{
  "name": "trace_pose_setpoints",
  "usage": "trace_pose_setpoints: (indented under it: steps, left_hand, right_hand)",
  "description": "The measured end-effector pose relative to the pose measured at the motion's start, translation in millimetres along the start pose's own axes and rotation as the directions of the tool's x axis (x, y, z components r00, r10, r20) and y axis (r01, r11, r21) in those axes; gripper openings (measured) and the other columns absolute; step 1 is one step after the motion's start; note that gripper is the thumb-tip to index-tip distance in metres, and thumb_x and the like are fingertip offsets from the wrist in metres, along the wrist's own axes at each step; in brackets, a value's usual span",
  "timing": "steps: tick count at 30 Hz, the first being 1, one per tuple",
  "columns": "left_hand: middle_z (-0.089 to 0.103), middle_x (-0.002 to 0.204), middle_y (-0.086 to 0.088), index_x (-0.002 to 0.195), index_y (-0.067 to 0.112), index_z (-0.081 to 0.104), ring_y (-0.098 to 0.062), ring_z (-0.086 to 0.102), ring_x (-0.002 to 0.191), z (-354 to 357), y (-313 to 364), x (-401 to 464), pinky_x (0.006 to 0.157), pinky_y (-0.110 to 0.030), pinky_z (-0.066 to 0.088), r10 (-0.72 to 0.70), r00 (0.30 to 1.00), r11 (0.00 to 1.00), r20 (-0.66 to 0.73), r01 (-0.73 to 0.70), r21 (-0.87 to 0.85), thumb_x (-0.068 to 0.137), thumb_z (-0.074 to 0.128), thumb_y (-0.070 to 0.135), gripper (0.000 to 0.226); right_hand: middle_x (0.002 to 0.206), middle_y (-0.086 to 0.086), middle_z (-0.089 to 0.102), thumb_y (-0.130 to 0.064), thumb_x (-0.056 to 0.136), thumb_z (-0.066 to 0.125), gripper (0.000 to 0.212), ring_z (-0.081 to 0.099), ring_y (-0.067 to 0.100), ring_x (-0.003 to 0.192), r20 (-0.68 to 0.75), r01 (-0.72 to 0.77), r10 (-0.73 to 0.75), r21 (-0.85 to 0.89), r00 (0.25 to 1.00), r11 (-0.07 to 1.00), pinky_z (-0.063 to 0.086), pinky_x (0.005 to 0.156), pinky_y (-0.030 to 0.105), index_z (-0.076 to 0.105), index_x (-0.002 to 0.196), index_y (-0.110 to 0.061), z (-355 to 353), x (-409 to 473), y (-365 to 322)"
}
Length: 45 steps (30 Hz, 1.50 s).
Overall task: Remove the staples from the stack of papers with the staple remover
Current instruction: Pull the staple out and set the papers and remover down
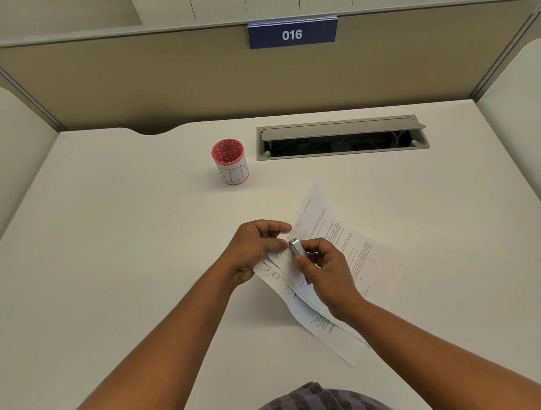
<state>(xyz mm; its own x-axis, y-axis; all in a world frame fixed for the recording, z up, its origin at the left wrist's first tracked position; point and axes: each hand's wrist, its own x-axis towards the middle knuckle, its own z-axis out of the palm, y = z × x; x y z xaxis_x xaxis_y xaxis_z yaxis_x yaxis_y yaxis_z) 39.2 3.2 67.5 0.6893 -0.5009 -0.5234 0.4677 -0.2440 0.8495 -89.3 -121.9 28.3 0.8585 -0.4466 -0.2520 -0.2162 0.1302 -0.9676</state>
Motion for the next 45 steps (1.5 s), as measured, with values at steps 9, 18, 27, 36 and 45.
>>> trace_pose_setpoints:
  steps: [9, 18, 27, 36, 45]
  left_hand:
    - [0.079, 0.090, 0.003, 0.099, 0.014, 0.081, -0.017, 0.074, 0.081, 2.0, -6.4, 1.2, 0.079, -0.034, 0.060, 0.017, 1.000, 0.999, -0.007, -0.017, -0.028, 0.082, 0.074, -0.014, 0.034]
    - [0.078, 0.112, -0.014, 0.098, 0.016, 0.082, -0.029, 0.074, 0.092, 2.4, -6.8, 0.3, 0.089, -0.044, 0.062, 0.016, 1.000, 0.999, -0.014, -0.016, -0.035, 0.082, 0.076, -0.010, 0.031]
    - [0.080, 0.099, -0.011, 0.098, 0.012, 0.080, -0.024, 0.075, 0.083, 4.5, -4.8, -0.8, 0.079, -0.036, 0.062, -0.011, 1.000, 0.996, -0.010, 0.010, -0.084, 0.086, 0.072, -0.009, 0.026]
    - [0.079, 0.093, -0.013, 0.096, 0.011, 0.080, -0.025, 0.074, 0.080, 4.5, -5.7, 0.3, 0.076, -0.034, 0.062, -0.032, 0.999, 0.991, -0.002, 0.031, -0.131, 0.085, 0.073, -0.009, 0.024]
    - [0.079, 0.085, -0.007, 0.097, 0.011, 0.079, -0.021, 0.074, 0.074, 2.1, -5.8, -0.1, 0.069, -0.030, 0.060, -0.069, 0.998, 0.986, 0.014, 0.070, -0.151, 0.086, 0.072, -0.008, 0.023]
  right_hand:
    - [0.087, 0.006, 0.070, -0.010, 0.095, 0.068, 0.013, 0.056, 0.020, 0.073, 0.006, -0.172, 0.178, 0.284, 0.984, 0.943, 0.043, 0.056, 0.030, 0.066, 0.107, -0.005, 7.9, 0.0, -5.6]
    - [0.103, -0.006, 0.073, -0.010, 0.092, 0.071, 0.018, 0.066, 0.014, 0.095, -0.049, -0.034, 0.035, 0.026, 0.998, 0.999, 0.053, 0.080, 0.025, 0.068, 0.103, -0.023, 8.0, -1.5, -7.3]
    - [0.105, -0.005, 0.070, -0.009, 0.090, 0.073, 0.022, 0.064, 0.011, 0.095, -0.044, 0.067, -0.074, -0.132, 0.996, 0.989, 0.055, 0.083, 0.025, 0.067, 0.105, -0.024, 3.1, -0.4, -2.3]
    - [0.103, -0.004, 0.071, -0.007, 0.087, 0.074, 0.023, 0.065, 0.020, 0.095, -0.025, 0.108, -0.112, -0.137, 0.993, 0.985, 0.057, 0.085, 0.035, 0.067, 0.103, -0.022, -0.8, 2.2, 1.1]
    - [0.104, -0.006, 0.063, 0.000, 0.084, 0.074, 0.023, 0.061, 0.006, 0.093, 0.013, 0.258, -0.266, -0.281, 0.964, 0.924, 0.047, 0.079, 0.012, 0.069, 0.103, -0.011, -4.2, 3.9, -2.8]
